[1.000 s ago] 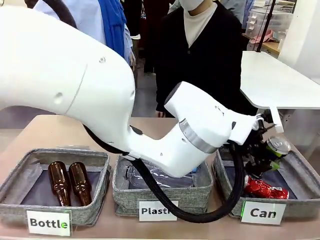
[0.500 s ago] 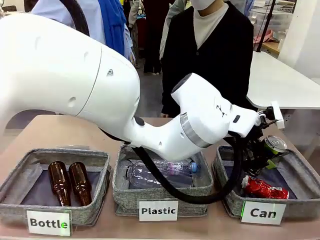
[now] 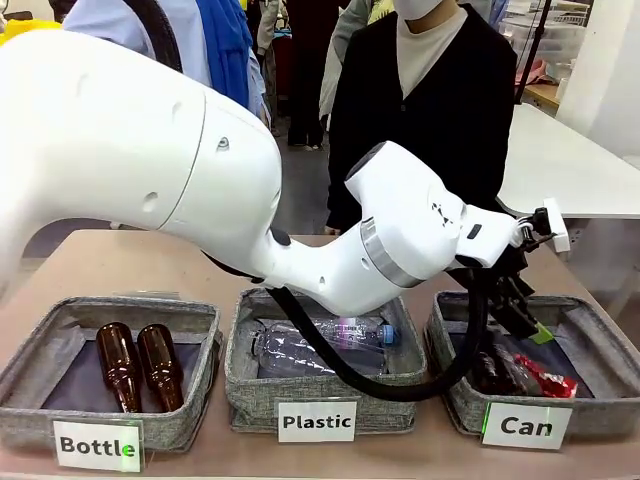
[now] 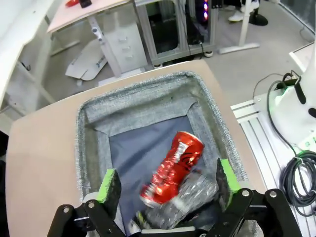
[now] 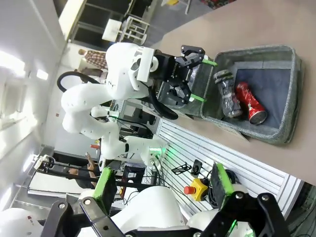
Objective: Sort the can waste into the basket.
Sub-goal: Pick up the can waste from the table and place it in the right Fabric basket.
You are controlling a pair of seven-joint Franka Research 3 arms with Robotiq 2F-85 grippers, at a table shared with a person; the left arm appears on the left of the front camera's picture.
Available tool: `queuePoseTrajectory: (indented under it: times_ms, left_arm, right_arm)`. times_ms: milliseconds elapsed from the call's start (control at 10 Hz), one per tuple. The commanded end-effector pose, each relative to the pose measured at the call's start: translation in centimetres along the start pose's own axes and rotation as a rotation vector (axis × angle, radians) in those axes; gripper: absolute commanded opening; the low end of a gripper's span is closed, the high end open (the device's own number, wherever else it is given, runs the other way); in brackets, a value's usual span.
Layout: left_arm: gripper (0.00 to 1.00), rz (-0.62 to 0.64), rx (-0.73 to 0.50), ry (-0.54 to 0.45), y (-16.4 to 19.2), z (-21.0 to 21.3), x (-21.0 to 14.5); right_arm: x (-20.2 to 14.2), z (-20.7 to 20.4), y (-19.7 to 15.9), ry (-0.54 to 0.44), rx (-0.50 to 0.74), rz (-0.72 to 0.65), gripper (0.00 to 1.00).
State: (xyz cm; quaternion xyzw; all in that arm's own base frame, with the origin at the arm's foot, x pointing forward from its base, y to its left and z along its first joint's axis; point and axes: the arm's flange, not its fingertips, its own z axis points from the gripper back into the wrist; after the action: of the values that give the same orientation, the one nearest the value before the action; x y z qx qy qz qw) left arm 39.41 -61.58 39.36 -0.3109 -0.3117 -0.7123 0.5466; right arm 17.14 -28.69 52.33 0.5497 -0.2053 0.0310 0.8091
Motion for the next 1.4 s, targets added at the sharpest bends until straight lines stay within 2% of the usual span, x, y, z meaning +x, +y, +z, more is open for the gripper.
queuePoseTrajectory:
  times_ms: [0, 200, 400, 500, 600, 700, 800, 1000, 1100, 1200, 1300]
  left_arm:
    - [1.0, 0.011, -0.009, -0.01, 0.5, 1.4, 0.6]
    - [1.0, 0.027, -0.049, -0.03, 0.0, 4.2, 0.3]
    - [1.0, 0.085, -0.065, -0.009, -0.9, 10.5, -1.6]
    - [1.0, 0.134, -0.077, -0.007, -1.5, 14.4, -3.4]
    - [1.0, 0.238, -0.121, -0.029, -1.9, 18.7, -5.8]
    - [1.0, 0.346, -0.126, -0.067, -2.3, 23.4, -8.5]
    - [1.0, 0.489, -0.105, -0.135, -3.0, 28.5, -12.2]
    - [1.0, 0.75, 0.024, -0.28, -4.6, 36.7, -20.2]
    - [1.0, 0.859, 0.014, -0.389, -5.7, 40.6, -24.4]
    - [1.0, 0.978, 0.109, -0.487, -7.0, 43.8, -28.6]
    - [1.0, 1.056, 0.069, -0.645, -8.5, 46.9, -32.6]
  right_arm:
    - [0.0, 0.3, 0.5, 0.007, -0.002, -0.017, 1.0]
    - [0.0, 0.3, 0.5, 0.007, -0.002, -0.017, 1.0]
    - [0.0, 0.0, 0.0, 0.0, 0.0, 0.0, 1.0]
    - [2.1, -1.8, 0.4, 0.071, -0.036, 0.013, 1.0]
    - [4.6, -4.0, 0.9, 0.173, -0.015, 0.022, 1.0]
    - [7.4, -6.6, 1.5, 0.222, -0.002, -0.003, 1.0]
    - [10.6, -10.6, 1.8, 0.274, 0.012, -0.046, 1.0]
    - [14.6, -19.3, 2.6, 0.351, 0.048, -0.104, 1.0]
    - [15.3, -24.3, 2.9, 0.392, 0.086, -0.126, 1.0]
    - [14.8, -28.9, 2.8, 0.405, 0.109, -0.148, 1.0]
    - [13.5, -33.1, 2.5, 0.426, 0.18, -0.178, 1.0]
